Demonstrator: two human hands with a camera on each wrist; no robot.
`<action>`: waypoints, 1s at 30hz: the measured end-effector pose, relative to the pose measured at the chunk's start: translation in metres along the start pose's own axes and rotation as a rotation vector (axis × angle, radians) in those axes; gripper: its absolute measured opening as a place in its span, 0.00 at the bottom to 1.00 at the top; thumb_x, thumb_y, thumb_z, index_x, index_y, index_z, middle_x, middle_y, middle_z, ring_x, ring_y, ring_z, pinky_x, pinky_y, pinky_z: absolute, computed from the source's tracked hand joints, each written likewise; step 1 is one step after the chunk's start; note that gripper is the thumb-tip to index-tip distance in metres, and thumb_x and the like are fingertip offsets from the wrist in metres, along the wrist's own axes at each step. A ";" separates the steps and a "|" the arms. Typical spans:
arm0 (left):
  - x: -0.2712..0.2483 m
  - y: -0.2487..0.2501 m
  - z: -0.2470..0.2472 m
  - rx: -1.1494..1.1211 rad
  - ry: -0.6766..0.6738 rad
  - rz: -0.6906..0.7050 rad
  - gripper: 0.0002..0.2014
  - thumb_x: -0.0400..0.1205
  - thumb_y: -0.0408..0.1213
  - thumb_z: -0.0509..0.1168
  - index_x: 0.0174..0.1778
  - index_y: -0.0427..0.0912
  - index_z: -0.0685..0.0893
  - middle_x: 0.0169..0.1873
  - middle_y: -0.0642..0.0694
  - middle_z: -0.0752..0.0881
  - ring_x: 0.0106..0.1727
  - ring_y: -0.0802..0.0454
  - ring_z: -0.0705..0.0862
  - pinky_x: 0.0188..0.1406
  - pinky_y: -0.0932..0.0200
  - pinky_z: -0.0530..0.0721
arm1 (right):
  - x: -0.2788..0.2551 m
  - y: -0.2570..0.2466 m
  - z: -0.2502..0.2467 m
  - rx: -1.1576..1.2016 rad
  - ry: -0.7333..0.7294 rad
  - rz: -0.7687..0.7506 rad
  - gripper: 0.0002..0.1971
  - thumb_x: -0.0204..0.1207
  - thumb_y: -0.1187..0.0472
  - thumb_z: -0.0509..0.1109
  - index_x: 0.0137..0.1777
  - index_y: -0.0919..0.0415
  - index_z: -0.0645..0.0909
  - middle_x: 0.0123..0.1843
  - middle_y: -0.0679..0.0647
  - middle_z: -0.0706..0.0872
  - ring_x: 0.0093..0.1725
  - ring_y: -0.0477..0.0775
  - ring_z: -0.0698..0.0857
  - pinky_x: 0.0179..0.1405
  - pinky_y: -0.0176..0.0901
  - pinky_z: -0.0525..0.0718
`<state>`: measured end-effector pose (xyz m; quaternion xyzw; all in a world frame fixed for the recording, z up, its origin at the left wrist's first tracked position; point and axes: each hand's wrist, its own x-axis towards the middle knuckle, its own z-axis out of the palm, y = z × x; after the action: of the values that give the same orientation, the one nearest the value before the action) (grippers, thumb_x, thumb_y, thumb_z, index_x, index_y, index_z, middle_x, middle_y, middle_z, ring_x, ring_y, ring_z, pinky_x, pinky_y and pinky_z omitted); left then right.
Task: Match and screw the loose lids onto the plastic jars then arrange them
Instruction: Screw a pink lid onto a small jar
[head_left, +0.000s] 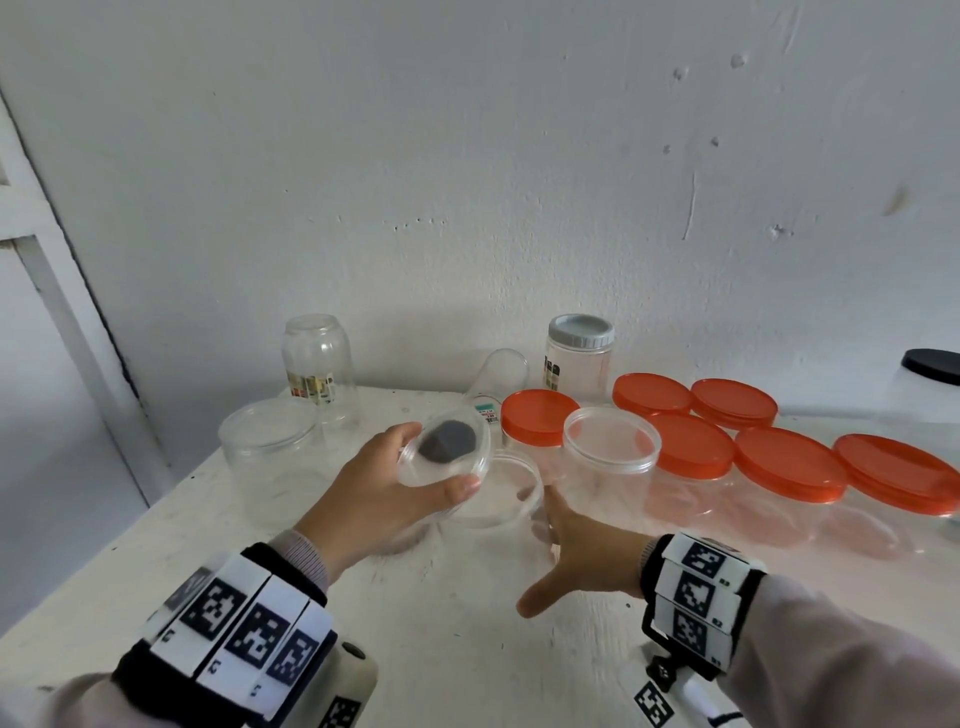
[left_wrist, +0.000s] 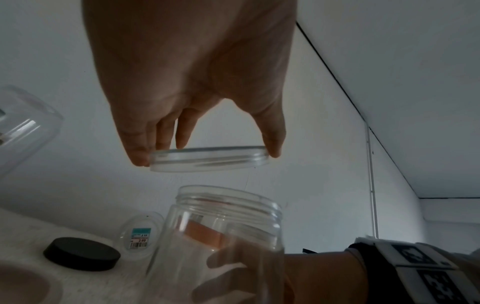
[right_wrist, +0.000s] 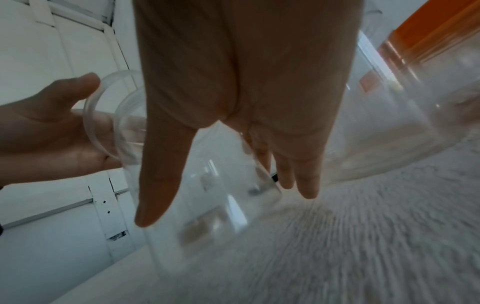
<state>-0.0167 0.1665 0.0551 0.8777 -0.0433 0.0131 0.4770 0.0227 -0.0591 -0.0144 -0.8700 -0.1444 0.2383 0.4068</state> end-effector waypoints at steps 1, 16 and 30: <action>0.000 0.001 0.001 0.006 -0.012 0.006 0.50 0.59 0.69 0.75 0.76 0.55 0.66 0.65 0.64 0.71 0.68 0.63 0.72 0.66 0.62 0.72 | -0.001 0.000 0.000 0.023 0.000 -0.006 0.60 0.56 0.55 0.87 0.80 0.46 0.47 0.81 0.48 0.63 0.79 0.50 0.64 0.77 0.47 0.66; 0.009 0.012 0.031 0.306 -0.196 0.085 0.53 0.67 0.57 0.77 0.83 0.50 0.55 0.80 0.55 0.61 0.78 0.57 0.62 0.69 0.64 0.62 | 0.000 -0.004 0.000 0.034 0.042 -0.111 0.62 0.53 0.46 0.87 0.82 0.41 0.49 0.79 0.40 0.64 0.77 0.50 0.68 0.76 0.50 0.70; 0.008 -0.020 0.024 0.097 -0.226 0.020 0.64 0.60 0.56 0.82 0.83 0.56 0.44 0.80 0.59 0.59 0.76 0.58 0.64 0.76 0.56 0.65 | -0.016 -0.021 -0.019 0.031 0.061 -0.064 0.61 0.53 0.54 0.88 0.81 0.43 0.50 0.80 0.42 0.63 0.79 0.51 0.63 0.78 0.55 0.66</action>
<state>-0.0076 0.1569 0.0254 0.8952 -0.1046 -0.0791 0.4260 0.0179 -0.0655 0.0176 -0.8654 -0.1558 0.2006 0.4320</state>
